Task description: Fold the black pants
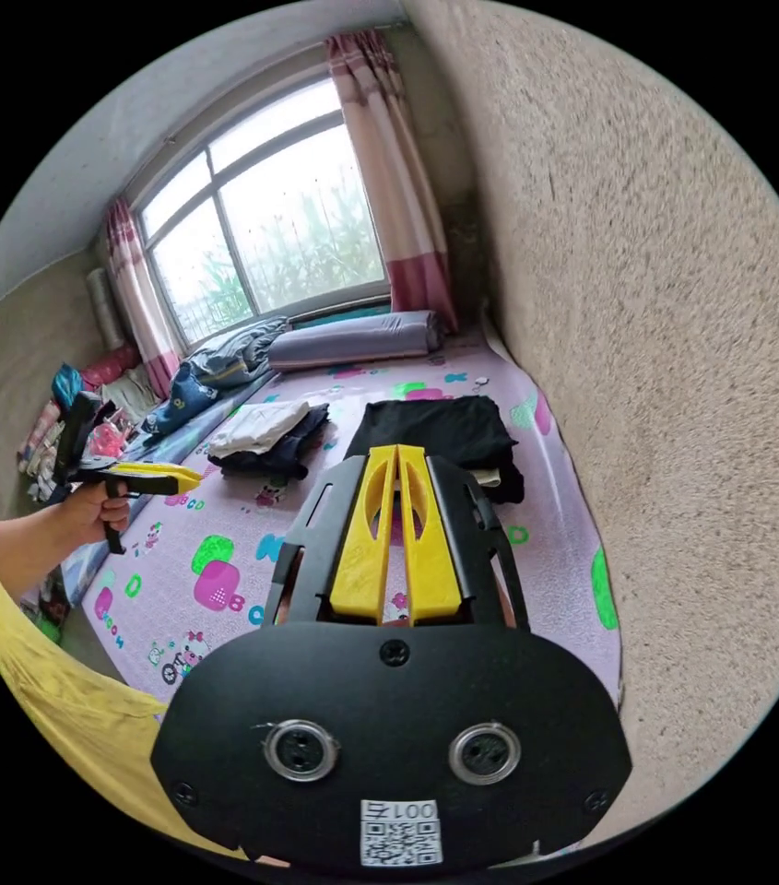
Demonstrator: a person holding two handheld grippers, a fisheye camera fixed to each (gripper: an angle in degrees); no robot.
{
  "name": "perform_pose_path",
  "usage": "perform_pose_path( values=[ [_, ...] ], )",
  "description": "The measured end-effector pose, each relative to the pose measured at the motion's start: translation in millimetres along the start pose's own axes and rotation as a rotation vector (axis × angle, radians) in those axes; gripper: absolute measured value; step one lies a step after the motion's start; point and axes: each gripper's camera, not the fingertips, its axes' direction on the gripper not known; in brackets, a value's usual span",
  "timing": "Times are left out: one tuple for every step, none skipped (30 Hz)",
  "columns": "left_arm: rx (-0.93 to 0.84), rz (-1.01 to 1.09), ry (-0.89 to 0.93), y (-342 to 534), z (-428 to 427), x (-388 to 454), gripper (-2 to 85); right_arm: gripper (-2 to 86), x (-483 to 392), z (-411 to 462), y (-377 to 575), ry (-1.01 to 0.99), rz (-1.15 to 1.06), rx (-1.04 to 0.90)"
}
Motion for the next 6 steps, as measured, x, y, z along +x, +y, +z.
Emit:
perform_pose_path(
  values=[
    [0.004,-0.024,0.032,-15.7,10.4,-21.2,4.0,2.9,6.4,6.8,-7.4,-0.021,0.017,-0.014],
    [0.003,-0.056,0.066,-31.8,23.0,-43.8,3.9,4.1,19.1,22.2,-21.6,-0.070,0.044,-0.047],
    [0.001,-0.073,0.085,-39.5,29.9,-55.0,3.9,5.3,32.3,38.1,-34.3,-0.107,0.085,-0.077],
    [-0.005,-0.112,0.127,-54.6,45.0,-77.6,3.8,5.8,39.4,45.5,-39.8,-0.120,0.113,-0.080],
    [-0.012,-0.155,0.178,-68.8,61.2,-100.3,3.8,6.9,54.5,60.6,-49.7,-0.146,0.176,-0.082],
    [-0.015,-0.177,0.201,-75.5,69.5,-111.4,3.9,7.9,70.7,77.5,-58.9,-0.188,0.239,-0.099]
  ],
)
